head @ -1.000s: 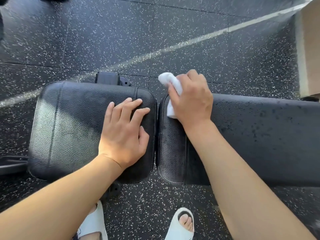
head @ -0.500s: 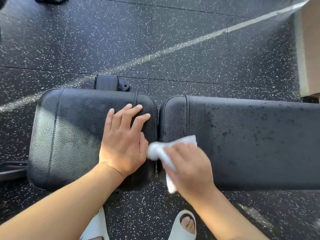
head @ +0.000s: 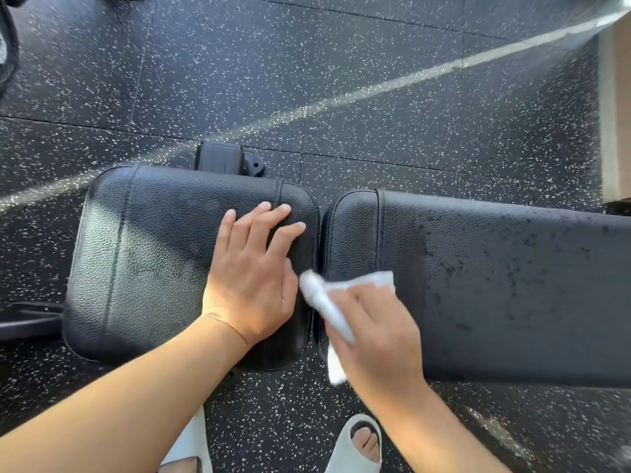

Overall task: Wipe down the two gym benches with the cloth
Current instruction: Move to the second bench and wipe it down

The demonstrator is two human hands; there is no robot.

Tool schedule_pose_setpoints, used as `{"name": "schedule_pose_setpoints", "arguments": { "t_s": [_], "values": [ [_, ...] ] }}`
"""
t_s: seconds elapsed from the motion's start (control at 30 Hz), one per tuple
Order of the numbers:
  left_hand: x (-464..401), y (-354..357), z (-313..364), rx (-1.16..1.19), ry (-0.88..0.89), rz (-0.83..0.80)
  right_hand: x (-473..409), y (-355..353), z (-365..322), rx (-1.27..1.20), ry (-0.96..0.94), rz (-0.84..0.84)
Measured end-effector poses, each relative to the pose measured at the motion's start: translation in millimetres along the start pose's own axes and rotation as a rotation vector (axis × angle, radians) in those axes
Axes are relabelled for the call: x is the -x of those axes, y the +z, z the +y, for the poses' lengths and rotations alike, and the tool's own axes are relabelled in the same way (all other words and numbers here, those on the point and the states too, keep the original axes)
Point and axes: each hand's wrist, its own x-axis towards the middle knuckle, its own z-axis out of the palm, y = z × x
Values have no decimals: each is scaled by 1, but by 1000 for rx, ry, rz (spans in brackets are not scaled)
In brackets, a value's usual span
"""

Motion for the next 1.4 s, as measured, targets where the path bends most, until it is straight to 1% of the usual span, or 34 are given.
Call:
{"name": "schedule_pose_setpoints", "arguments": {
  "t_s": [0.1, 0.17, 0.2, 0.27, 0.37, 0.43, 0.5, 0.6, 0.67, 0.77, 0.83, 0.9, 0.97, 1.03, 1.1, 1.13, 1.2, 1.33, 1.4],
  "values": [
    [0, 2, 0, -2, 6, 3, 35, -8, 3, -39, -89, -53],
    [1, 2, 0, 6, 4, 10, 21, -10, 11, -42, -173, -25],
    [1, 2, 0, 10, 3, 12, 5, -8, 14, -20, -185, 3],
    [0, 2, 0, 10, 3, 10, -37, -3, 25, 44, -118, 61],
    [0, 3, 1, -2, 4, 14, -110, 6, 39, 41, 114, 123],
    [1, 3, 1, -5, 6, 23, -147, 14, 40, 53, 181, 90],
    [0, 2, 1, -4, 4, 25, -164, 21, 37, 72, 176, 33],
    [0, 1, 2, -11, -1, 20, -154, 16, 34, 51, 147, 30],
    [0, 1, 2, -22, 0, 17, -127, 11, 28, 4, 118, 42],
    [-1, 1, 4, -30, 2, 12, -66, 2, 23, -90, -17, 6],
    [-1, 0, 4, -32, 3, 10, -34, -8, 35, -105, -123, -36],
    [-1, -1, 4, -38, 4, 11, -23, -21, 62, -77, -162, -32],
    [0, 0, 4, -46, 5, 14, -32, -35, 97, -20, -105, 19],
    [-1, 1, 4, -51, 10, 23, -55, -46, 128, 65, 48, 65],
    [-1, 2, 3, -46, 11, 31, -81, -48, 143, 116, 212, 61],
    [-1, 3, 3, -40, 10, 38, -92, -45, 141, 127, 279, 53],
    [-1, 4, 2, -33, 12, 41, -107, -32, 119, 154, 339, 28],
    [1, 5, 1, -17, 21, 38, -129, -1, 53, 109, 269, -17],
    [1, 5, 1, -12, 21, 33, -138, 12, 33, 96, 233, -23]
  ]
}}
